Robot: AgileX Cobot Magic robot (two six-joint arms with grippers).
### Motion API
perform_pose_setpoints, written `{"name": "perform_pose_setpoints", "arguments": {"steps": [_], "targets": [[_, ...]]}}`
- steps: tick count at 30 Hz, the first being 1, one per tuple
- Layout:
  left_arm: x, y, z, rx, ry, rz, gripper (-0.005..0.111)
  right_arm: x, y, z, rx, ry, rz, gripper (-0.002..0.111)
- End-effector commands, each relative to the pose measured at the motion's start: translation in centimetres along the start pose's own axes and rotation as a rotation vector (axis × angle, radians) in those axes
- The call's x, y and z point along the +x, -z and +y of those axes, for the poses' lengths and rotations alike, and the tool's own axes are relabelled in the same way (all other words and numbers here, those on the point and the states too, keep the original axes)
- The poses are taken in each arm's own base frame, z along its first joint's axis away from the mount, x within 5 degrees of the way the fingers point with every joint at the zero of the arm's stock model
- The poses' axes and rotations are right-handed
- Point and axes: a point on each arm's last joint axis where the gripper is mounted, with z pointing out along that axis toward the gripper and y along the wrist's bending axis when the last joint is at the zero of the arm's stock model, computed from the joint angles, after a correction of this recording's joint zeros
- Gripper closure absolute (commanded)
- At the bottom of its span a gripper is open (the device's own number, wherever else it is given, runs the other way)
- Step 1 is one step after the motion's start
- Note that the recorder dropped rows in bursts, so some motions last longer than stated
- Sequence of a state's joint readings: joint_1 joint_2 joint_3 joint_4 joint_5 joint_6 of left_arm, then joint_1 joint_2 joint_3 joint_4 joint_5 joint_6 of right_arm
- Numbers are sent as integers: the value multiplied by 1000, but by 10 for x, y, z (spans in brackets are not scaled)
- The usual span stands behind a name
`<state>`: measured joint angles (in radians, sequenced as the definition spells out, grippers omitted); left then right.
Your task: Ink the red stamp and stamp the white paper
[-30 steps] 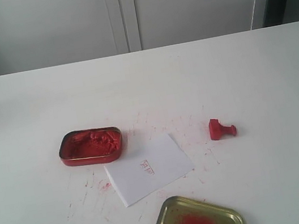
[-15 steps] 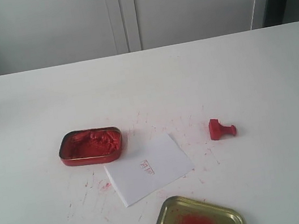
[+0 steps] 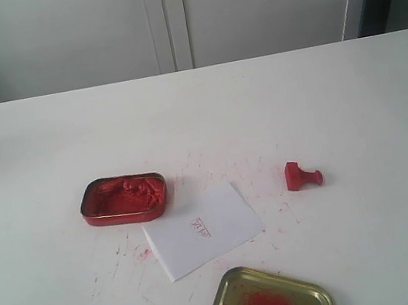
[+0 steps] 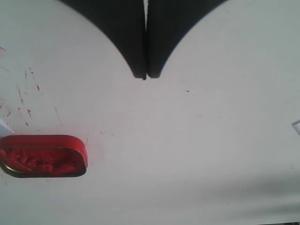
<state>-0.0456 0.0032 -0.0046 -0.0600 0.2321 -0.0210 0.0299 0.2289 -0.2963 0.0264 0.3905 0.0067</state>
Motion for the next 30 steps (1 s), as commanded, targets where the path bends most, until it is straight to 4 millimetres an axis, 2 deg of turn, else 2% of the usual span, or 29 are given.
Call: {"name": "perform_pose_setpoints", "arguments": {"steps": [1,17,30], "targets": [[1,0,0,1,8,1,107,9,5,0,0,3,-20,108],[1,0,0,1,8,1,107,35,10,-1,-1,6,-59,108],[1,0,0,1,8,1,107,76,-3,-2,2,4,31,108]]}}
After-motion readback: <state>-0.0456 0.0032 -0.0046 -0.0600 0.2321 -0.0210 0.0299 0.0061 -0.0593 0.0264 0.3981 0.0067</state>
